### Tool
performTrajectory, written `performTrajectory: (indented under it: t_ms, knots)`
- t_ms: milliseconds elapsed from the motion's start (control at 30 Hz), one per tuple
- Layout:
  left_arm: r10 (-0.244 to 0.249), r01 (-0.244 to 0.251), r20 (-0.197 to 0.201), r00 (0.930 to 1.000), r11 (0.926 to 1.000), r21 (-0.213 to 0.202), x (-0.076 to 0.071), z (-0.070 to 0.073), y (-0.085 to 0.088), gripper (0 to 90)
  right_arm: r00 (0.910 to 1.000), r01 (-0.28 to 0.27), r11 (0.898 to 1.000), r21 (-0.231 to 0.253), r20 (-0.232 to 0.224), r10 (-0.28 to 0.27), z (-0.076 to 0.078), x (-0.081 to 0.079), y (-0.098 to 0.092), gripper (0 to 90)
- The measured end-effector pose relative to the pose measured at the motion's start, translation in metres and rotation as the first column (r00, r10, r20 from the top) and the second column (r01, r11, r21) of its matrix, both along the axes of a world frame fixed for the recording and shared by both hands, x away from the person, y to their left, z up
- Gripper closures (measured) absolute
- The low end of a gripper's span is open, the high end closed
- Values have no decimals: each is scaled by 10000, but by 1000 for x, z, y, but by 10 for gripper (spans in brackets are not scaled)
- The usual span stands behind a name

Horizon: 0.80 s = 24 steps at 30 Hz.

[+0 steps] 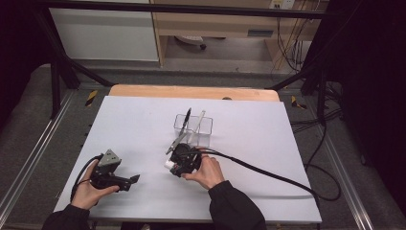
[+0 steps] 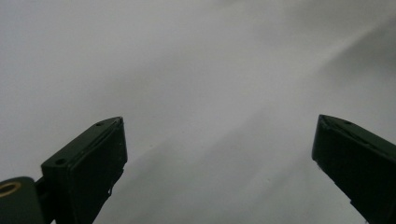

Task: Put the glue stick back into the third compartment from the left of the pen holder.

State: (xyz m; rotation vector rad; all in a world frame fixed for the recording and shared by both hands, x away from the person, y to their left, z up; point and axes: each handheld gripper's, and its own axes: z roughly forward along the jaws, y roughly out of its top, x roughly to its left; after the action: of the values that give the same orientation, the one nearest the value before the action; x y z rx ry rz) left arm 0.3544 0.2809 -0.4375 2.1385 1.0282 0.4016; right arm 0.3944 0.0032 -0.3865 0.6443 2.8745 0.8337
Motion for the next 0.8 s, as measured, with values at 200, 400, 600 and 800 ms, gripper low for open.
performTrajectory:
  t_ms: [200,400,600,800]
  knots:
    - [85,-84,144,9999,10000,-45,0,1,1,32,9985,358,9979,542,385,-379,11,-3,-14,662]
    - [163,-161,168,9997,9998,-97,0,1,2,31,9932,882,9885,1228,648,-967,20,-6,-33,662]
    - [139,-138,137,9998,9999,-46,0,0,2,31,9800,1503,9682,1999,991,-1726,28,-7,-56,662]
    - [159,-158,133,9998,9999,-57,0,0,2,31,9552,2211,9335,2824,1305,-2657,35,-8,-77,662]
